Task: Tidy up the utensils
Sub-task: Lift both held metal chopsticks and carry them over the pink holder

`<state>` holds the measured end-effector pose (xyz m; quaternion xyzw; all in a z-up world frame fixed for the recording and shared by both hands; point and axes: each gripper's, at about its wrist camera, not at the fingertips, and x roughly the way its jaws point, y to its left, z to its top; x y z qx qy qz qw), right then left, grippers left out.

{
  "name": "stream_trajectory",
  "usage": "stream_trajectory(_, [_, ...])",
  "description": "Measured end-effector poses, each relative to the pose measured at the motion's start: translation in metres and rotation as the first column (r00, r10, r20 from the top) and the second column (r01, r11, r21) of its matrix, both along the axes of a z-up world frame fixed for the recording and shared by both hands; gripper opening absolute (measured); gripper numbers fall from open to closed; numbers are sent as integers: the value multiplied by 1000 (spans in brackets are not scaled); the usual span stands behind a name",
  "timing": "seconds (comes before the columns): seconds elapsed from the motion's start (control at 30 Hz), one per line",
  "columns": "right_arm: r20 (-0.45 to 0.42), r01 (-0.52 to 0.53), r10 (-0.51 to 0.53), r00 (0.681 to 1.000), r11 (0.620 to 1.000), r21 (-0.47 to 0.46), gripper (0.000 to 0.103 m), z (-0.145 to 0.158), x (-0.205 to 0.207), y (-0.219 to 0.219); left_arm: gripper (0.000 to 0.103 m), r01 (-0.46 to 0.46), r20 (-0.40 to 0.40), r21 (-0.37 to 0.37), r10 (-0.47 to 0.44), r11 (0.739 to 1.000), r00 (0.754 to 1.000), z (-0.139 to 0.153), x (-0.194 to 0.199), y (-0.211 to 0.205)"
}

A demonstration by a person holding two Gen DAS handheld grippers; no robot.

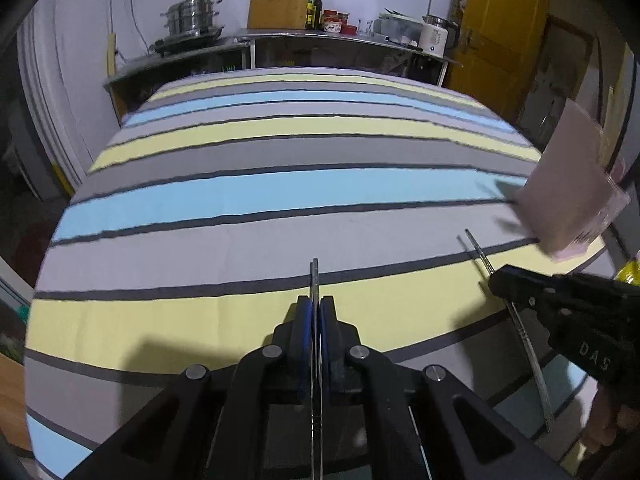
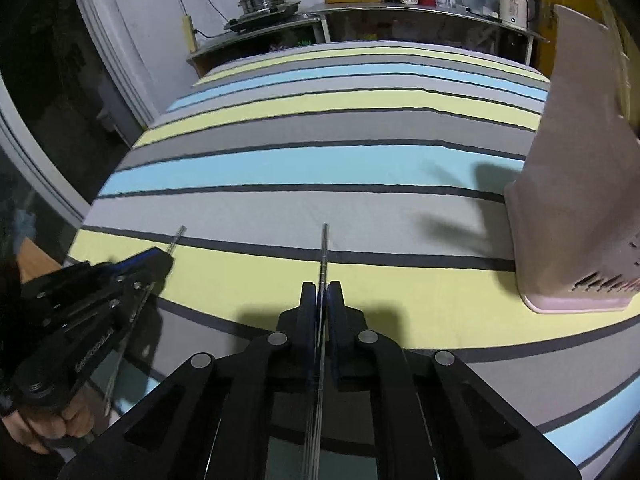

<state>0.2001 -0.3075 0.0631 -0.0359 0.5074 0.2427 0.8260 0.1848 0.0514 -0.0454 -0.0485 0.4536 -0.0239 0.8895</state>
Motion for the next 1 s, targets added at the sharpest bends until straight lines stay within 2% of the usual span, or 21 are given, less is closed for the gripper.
stream_trajectory(0.57, [136,29,-52,989,985,167,6,83,-21,-46,4,73,172,-125,-51,989,984,90,-31,-2])
stream_trajectory(1.0, [199,42,-87,976,975,220,6,121,-45,-72,4,130,233,-155,-92,979,968,127,-49,-16])
